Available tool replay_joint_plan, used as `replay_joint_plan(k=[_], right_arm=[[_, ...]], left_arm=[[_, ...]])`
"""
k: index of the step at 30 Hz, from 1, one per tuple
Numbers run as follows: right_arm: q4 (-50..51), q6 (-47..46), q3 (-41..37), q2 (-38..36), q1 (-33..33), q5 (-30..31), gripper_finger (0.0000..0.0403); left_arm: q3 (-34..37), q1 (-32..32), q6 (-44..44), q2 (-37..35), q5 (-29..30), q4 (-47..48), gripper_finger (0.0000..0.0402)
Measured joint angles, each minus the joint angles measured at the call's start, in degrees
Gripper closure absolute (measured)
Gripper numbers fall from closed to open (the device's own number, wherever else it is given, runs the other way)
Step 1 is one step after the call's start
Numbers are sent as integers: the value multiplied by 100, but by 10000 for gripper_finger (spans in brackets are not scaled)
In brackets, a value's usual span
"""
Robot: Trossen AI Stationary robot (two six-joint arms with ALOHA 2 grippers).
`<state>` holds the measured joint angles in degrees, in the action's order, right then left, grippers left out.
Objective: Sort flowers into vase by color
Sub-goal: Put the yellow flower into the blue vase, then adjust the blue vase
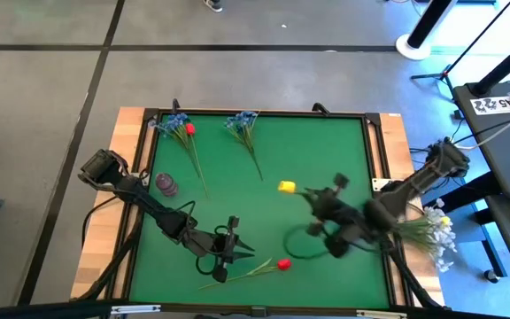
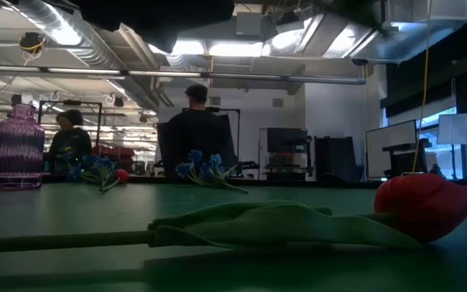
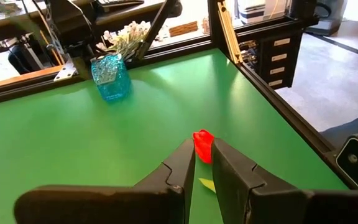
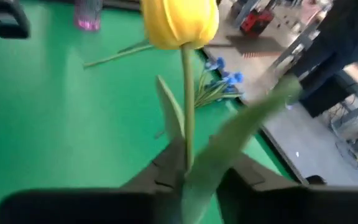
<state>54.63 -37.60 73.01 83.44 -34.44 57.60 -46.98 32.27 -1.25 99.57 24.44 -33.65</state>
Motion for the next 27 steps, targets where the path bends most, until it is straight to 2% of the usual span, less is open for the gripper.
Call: replay_joint_plan(k=[3,7,9,12,15,19,20,22,24,27], right_arm=[[-720,745,0,279,681,-554,265],[-1227,1634,0,634,1433,-1733,199],[-1112,1829,0,721,1699,-2460,166],[-413,1769,5,732,1885,-3457,120],[1113,1268,26,680,1848,-4176,90],[3570,64,18,677,1470,-5033,80],[3675,-183,-50,653,1336,-5333,81],[3159,-428,-374,409,1071,-6112,84],[3063,-845,-664,254,737,-6594,90],[3591,-1227,-1251,232,296,-6930,101]], left_arm=[[0,0,14,0,-1,0,351],[0,0,53,0,-4,3,351],[0,0,70,0,-2,37,351],[0,2,120,0,-4,130,351],[0,15,244,0,-3,192,351],[0,53,363,0,-4,200,351],[0,65,381,0,-3,201,351],[0,104,408,0,-2,199,351],[0,143,412,0,-2,202,351],[0,200,356,0,-1,217,351]])
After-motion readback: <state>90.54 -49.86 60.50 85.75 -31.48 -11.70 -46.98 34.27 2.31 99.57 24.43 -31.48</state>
